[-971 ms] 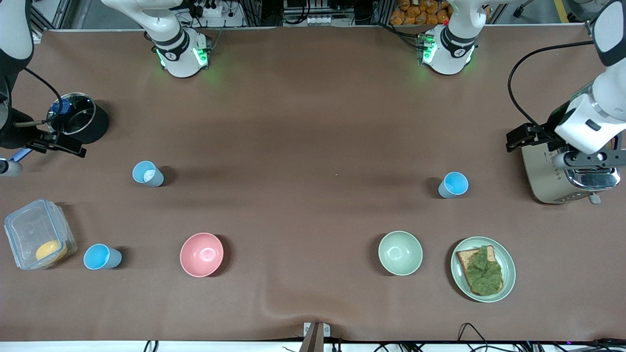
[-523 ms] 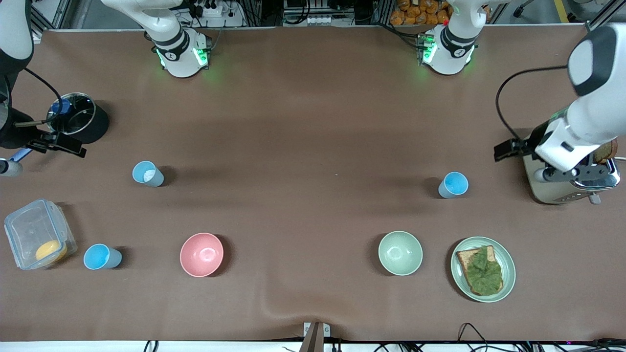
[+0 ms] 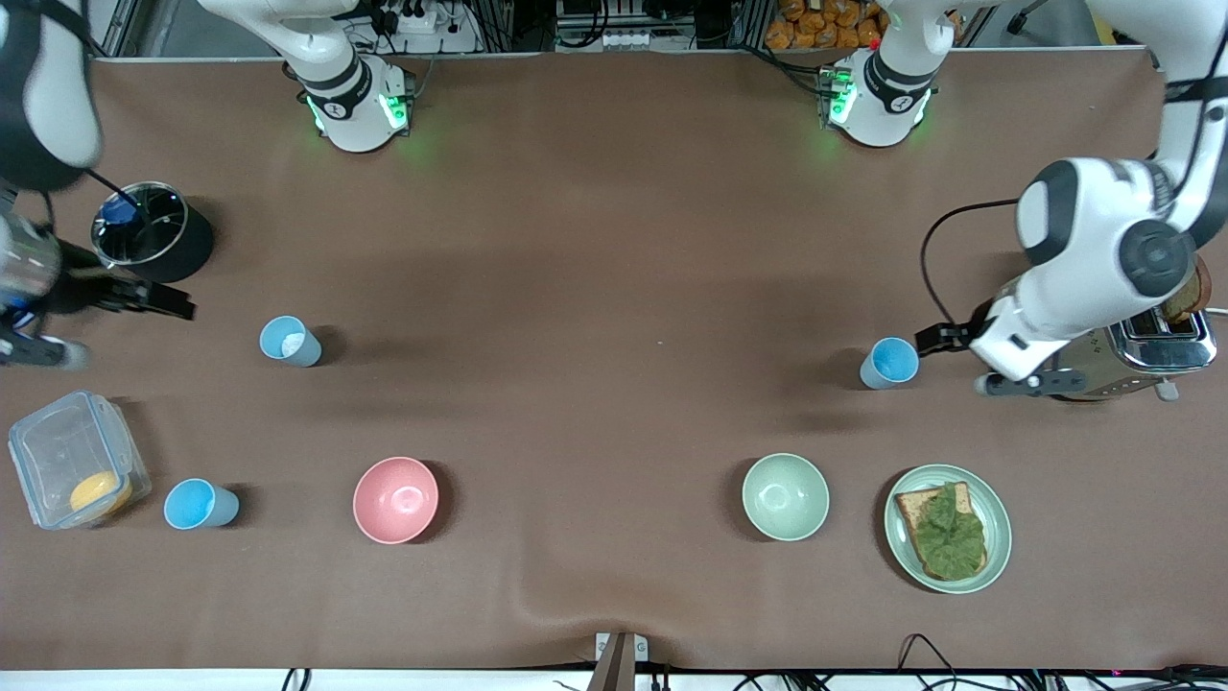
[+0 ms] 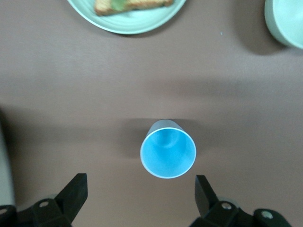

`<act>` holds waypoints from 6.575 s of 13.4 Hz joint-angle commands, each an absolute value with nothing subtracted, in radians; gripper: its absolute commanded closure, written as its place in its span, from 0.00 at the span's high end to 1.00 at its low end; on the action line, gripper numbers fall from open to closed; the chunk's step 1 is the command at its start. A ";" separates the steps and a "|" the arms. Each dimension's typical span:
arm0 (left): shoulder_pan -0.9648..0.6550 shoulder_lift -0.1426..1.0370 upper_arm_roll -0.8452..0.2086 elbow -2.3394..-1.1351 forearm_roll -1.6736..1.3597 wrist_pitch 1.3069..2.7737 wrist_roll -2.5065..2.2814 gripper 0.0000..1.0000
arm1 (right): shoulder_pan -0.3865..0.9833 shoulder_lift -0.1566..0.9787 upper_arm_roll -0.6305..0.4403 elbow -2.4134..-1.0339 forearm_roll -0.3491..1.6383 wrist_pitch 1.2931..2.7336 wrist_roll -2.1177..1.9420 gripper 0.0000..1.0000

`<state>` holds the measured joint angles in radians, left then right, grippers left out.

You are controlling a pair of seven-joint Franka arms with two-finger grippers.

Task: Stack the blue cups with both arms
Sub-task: 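Reach the right gripper and the left gripper toward separate blue cups, then close the right gripper and the left gripper around the blue cups, then set the right cup mid-table while the left gripper lifts its cup, then carry the cup toward the placed cup while the right gripper withdraws, then lower the held blue cup into the placed cup with the left gripper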

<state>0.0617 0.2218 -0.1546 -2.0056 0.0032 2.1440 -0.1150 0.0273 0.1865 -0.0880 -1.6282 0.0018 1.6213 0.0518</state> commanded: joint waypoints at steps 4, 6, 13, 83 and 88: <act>0.061 0.250 -0.155 -2.101 0.052 2.298 -0.115 1.00 | 0.018 0.348 -0.087 -1.678 0.003 1.739 0.069 1.00; 0.063 0.282 -0.155 -2.102 0.064 2.307 -0.114 1.00 | 0.028 0.341 -0.087 -1.767 0.005 1.828 0.072 1.00; 0.081 0.359 -0.156 -2.138 0.089 2.379 -0.100 0.57 | 0.061 0.354 -0.084 -1.905 0.020 1.904 0.132 1.00; -0.686 0.713 -0.207 -1.388 0.054 2.312 -1.150 0.00 | 0.045 0.118 -0.112 -1.565 -0.017 1.514 -0.028 1.00; -0.704 0.712 -0.207 -1.397 0.077 2.306 -1.161 0.00 | 0.040 0.140 -0.104 -1.519 -0.014 1.433 -0.017 1.00</act>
